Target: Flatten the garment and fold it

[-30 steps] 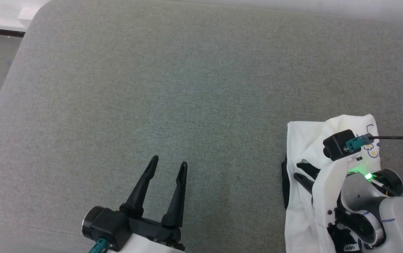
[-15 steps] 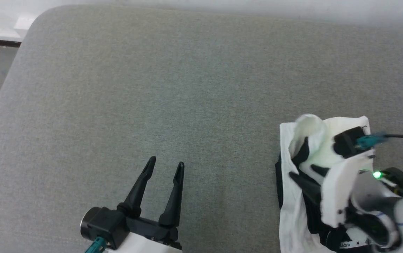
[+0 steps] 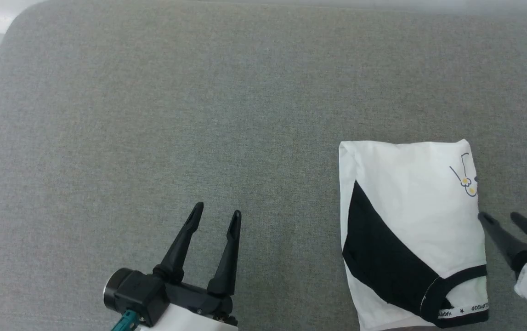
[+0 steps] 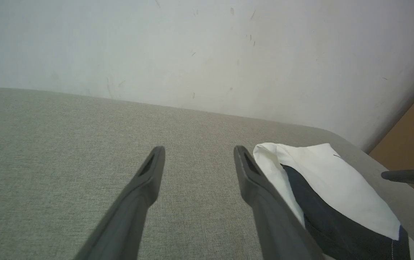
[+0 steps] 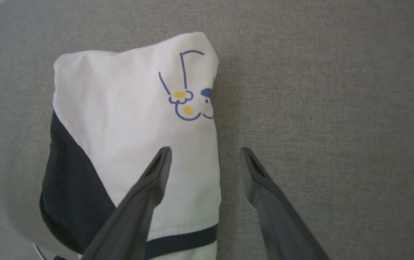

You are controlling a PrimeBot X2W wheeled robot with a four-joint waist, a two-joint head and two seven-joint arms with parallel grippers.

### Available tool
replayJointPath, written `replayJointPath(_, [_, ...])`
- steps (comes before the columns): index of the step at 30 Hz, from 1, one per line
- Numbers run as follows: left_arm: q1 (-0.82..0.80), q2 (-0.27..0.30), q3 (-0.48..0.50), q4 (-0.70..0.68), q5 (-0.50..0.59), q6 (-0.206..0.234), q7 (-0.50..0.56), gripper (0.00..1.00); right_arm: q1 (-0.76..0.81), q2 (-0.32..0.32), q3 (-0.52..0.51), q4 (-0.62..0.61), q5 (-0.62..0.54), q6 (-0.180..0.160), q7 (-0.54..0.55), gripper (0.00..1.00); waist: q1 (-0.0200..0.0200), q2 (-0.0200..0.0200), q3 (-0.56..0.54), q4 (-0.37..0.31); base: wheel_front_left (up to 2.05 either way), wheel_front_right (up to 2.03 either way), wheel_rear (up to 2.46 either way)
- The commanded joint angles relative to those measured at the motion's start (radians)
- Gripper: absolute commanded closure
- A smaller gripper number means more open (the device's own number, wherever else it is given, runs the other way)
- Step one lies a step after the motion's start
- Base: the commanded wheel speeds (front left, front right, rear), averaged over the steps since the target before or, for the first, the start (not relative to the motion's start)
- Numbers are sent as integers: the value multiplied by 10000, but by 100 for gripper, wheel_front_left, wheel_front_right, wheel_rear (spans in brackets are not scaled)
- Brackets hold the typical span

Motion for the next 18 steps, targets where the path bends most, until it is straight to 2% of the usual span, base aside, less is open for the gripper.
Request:
replayJointPath(1, [-99,-49,12,2,56,-70,-49,0,64,108,-1,65,-38,-9,-56,0,-1,0,62,8,0,0,0])
replayJointPath(8, [-247,0,-60,81,148,-116,-49,0,-221,420,108,1036,-133,-9,-371,0,-1,0,236,274,0,0,0])
replayJointPath(17, [-255,114,-152,2,171,-92,10,0,-565,272,497,2468,-92,-9,-489,0,-1,0,341,650,0,0,0])
replayJointPath(18, [-250,124,-154,-8,166,-85,14,0,-588,280,547,2589,-52,-9,-428,55,-1,0,345,659,0,0,0])
